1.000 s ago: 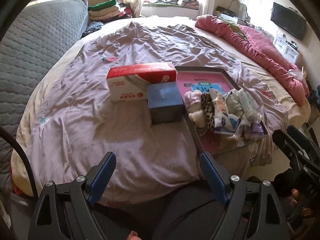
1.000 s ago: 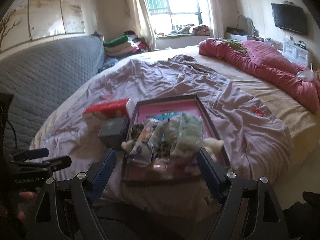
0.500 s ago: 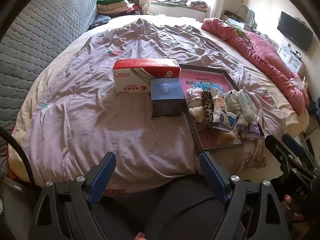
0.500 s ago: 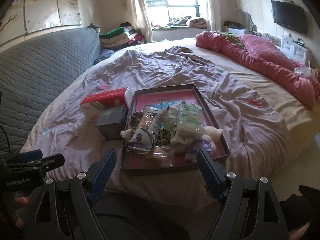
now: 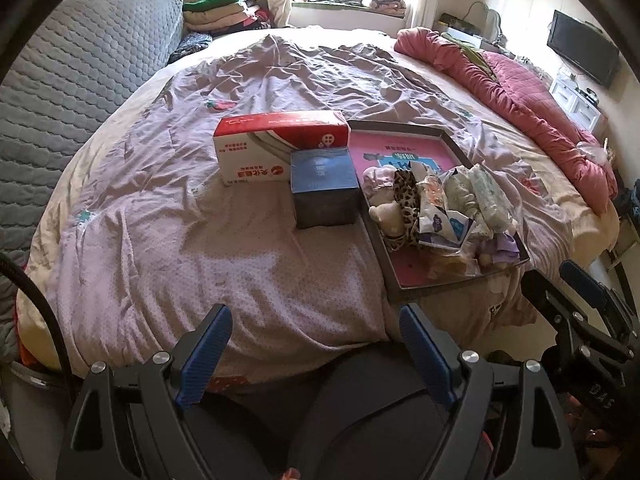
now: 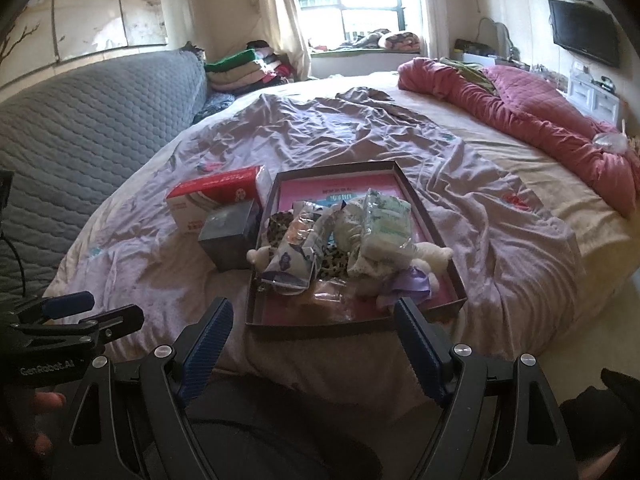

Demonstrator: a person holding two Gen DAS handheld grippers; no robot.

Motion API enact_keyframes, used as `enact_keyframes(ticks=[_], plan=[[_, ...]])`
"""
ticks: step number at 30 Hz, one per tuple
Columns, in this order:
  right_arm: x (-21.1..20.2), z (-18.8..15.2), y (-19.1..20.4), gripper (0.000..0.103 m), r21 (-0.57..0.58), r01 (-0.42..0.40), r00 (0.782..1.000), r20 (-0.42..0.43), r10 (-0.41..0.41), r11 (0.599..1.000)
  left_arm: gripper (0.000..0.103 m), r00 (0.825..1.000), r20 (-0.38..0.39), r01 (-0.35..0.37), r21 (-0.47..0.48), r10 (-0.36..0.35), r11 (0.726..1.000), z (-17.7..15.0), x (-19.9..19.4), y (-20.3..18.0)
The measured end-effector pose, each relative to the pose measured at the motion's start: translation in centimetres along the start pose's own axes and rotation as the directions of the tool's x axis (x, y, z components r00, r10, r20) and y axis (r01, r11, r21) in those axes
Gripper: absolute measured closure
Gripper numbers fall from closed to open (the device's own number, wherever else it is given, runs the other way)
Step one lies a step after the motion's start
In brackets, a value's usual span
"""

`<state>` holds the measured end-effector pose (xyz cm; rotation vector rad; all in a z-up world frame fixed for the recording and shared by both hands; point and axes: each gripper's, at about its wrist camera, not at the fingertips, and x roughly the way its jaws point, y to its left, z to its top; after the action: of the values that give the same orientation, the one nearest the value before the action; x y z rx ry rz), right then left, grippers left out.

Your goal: Organize soft objects

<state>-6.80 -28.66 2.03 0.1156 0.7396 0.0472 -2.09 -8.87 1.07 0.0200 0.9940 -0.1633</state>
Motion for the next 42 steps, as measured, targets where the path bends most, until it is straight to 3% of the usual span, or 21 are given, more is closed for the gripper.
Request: enact_keyframes(ticks=[42], plan=[[0.5, -0.3, 0.1, 0.02, 0.009, -0.014, 1.0, 0.009, 0.014, 1.0, 0.018, 1.0, -0.021, -0.014, 0.005, 0.014, 1.0, -0.2, 1.1, 0.4]])
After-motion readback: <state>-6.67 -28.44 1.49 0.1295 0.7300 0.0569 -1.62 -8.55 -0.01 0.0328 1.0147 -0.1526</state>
